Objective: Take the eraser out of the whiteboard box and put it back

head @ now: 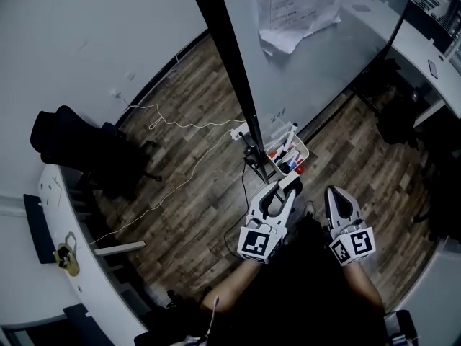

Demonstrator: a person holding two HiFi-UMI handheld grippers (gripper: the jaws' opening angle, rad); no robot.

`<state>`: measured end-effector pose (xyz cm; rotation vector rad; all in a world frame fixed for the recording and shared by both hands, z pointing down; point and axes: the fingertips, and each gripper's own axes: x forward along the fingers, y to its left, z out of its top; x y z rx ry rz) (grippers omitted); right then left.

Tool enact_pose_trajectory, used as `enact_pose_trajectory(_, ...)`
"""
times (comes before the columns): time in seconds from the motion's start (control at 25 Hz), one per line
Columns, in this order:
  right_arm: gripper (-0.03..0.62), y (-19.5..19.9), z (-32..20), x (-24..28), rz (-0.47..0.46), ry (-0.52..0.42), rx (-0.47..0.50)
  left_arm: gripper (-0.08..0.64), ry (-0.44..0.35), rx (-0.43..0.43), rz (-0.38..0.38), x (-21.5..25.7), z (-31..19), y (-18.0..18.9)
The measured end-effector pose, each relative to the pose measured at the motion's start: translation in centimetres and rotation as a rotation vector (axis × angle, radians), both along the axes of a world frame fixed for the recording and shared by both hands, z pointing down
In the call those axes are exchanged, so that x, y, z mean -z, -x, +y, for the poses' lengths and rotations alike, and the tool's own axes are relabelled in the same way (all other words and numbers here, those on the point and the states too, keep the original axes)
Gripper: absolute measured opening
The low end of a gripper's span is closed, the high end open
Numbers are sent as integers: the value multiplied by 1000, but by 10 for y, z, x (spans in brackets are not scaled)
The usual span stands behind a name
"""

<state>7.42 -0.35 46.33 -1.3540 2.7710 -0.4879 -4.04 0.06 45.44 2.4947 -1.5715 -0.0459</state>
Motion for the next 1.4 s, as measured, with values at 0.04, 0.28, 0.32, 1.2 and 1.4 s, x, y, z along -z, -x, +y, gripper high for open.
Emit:
enact_pose_trajectory(0.04,14,-1,-6,1,-2,-2,5,150,-2,7,0,0,-5,0)
enact_pose_trajectory(0.28,14,-10,-37,1,-8,-1,33,150,15,43,1,-6,-33,-4)
enact_pose_trajectory(0.32,15,-12,-42,0,-6,0,39,150,21,50,1,-9,-37,-5)
enact_pose_trajectory(1.2,15,-39,-104,-17,-24,19,193,150,73,213,-29,-44,-93,-18)
enact_pose_trajectory(1.4,15,-47,-110,-23,-29,21,207,150,65,235,-44,-50,-100,-16)
